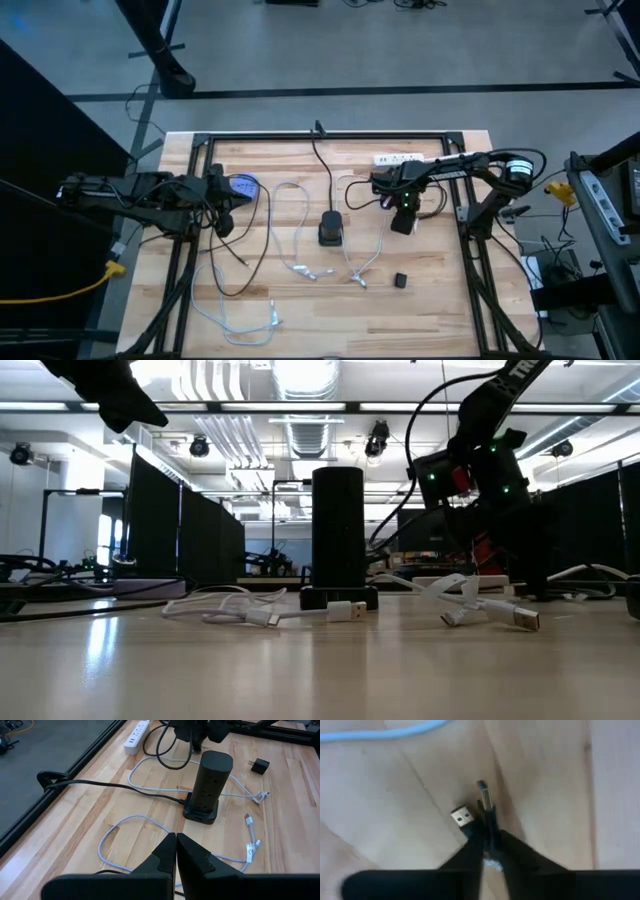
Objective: Insert USB
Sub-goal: Insert the right black charger cable into the white outlet extension
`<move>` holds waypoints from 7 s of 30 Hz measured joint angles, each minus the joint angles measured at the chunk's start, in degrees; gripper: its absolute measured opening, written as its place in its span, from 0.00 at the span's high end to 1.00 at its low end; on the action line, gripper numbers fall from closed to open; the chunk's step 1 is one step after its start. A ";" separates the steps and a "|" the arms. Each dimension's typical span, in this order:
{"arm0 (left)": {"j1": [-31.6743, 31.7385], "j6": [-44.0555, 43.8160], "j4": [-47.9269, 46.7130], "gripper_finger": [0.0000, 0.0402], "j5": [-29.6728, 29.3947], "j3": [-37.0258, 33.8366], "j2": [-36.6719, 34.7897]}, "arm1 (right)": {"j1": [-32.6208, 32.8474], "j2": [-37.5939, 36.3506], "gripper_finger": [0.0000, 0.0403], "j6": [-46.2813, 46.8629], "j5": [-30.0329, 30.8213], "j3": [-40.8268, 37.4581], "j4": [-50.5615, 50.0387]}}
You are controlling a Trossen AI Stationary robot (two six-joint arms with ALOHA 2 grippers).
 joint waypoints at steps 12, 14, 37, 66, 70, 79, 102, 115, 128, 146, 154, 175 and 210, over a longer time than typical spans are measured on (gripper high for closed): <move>0.07 0.34 1.98 1.00 -0.03 0.00 0.19 | -0.10 -15.87 0.99 11.70 -5.80 5.53 -1.88; 0.07 0.46 4.67 1.00 -0.03 0.04 0.33 | 0.00 -18.32 0.99 12.37 -7.52 8.05 -2.10; 4.23 14.91 34.15 1.00 -3.04 3.32 13.14 | 2.16 -17.36 0.99 3.90 -12.85 27.92 0.55; 18.27 9.03 7.66 0.79 38.03 41.92 48.57 | 12.02 0.30 0.99 -12.71 -2.31 48.93 -1.63; 18.27 9.08 5.76 0.72 38.05 42.79 50.10 | 11.98 0.16 0.99 -12.84 -2.02 48.93 -1.57; 18.29 10.97 8.33 0.62 38.04 42.84 50.40 | 11.98 0.16 0.99 -13.52 -1.29 48.93 -1.43; 18.51 13.82 -5.46 0.70 32.34 43.05 48.75 | 11.98 0.18 0.97 -8.48 0.65 48.04 -3.31; 18.51 15.73 -6.10 0.74 32.28 43.06 48.74 | 12.26 0.18 0.55 -0.66 0.56 35.72 11.70; 18.56 17.84 -6.49 0.75 32.28 43.08 48.74 | 12.37 0.25 0.77 1.49 2.09 31.51 19.14; 18.75 10.44 0.03 0.65 32.54 43.10 50.76 | 14.73 -1.65 0.99 -6.67 2.07 37.46 12.77; 18.71 9.01 2.61 0.56 34.96 43.10 50.95 | 14.71 -1.60 0.99 -7.52 2.69 37.59 12.45; 18.60 8.61 4.15 0.69 36.87 43.15 52.18 | 14.73 -1.49 0.99 -7.31 3.71 37.59 12.58; 20.09 12.99 13.85 0.99 32.44 43.08 46.26 | 14.66 -15.27 0.60 3.77 7.62 37.59 17.37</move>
